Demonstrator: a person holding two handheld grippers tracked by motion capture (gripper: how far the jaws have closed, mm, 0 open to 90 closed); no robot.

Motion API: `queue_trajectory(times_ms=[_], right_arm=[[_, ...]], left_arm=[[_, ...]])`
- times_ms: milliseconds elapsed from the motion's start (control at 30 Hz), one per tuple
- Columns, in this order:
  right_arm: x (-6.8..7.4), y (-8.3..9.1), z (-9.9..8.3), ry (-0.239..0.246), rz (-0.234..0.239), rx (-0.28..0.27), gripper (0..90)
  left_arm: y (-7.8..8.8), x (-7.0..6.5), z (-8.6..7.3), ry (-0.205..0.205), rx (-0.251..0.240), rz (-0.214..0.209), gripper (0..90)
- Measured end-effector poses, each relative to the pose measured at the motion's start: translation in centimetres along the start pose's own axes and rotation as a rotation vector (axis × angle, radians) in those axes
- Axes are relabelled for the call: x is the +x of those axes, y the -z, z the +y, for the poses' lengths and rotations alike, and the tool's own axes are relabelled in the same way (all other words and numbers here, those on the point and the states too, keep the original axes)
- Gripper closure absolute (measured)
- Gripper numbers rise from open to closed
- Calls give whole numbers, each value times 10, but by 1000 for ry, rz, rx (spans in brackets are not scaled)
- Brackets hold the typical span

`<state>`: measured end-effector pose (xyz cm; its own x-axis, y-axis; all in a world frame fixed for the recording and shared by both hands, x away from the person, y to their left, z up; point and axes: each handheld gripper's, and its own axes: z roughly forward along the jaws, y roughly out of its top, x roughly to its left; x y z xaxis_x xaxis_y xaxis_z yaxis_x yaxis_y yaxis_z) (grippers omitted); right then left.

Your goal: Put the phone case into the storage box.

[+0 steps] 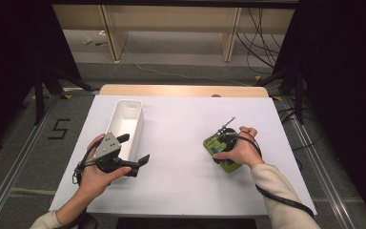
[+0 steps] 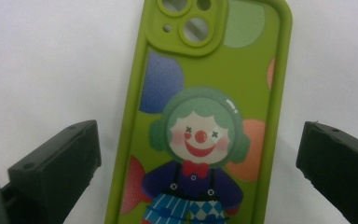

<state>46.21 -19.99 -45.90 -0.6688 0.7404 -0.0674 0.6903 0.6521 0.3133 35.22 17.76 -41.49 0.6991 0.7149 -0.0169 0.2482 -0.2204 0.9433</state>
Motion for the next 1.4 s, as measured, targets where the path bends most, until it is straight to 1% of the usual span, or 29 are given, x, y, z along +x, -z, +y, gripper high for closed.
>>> queue_trajectory(times_ms=[200, 267, 367, 400, 533, 633, 700, 933, 1367, 1400], right_arm=[[0, -4, 3, -5, -1, 33, 16], [-1, -6, 4, -19, 2, 41, 23], [-2, -7, 5, -27, 2, 43, 27], [-2, -6, 6, -35, 4, 53, 28], [-4, -9, 6, -39, 6, 66, 40], [-3, -10, 7, -54, 13, 85, 50], [-4, -10, 7, -50, 16, 84, 52], [-4, -11, 7, -62, 24, 91, 58], [-2, -9, 8, -88, 13, 111, 76], [-2, -9, 8, -84, 12, 110, 77]], left_arm=[[0, 0, 0, 0, -1, -1, 0], [0, 0, 0, -1, 0, -1, 0], [0, 0, 0, 0, 0, -1, 0], [0, 0, 0, 0, 0, -1, 0], [0, 0, 0, 0, -2, -1, 0], [0, 0, 0, 0, -4, -2, 0], [0, 0, 0, -1, -4, -3, 0], [0, -1, 0, -2, -6, -3, 0], [0, 0, 0, -2, -4, -2, 0], [0, 0, 0, -2, -4, -2, 0]])
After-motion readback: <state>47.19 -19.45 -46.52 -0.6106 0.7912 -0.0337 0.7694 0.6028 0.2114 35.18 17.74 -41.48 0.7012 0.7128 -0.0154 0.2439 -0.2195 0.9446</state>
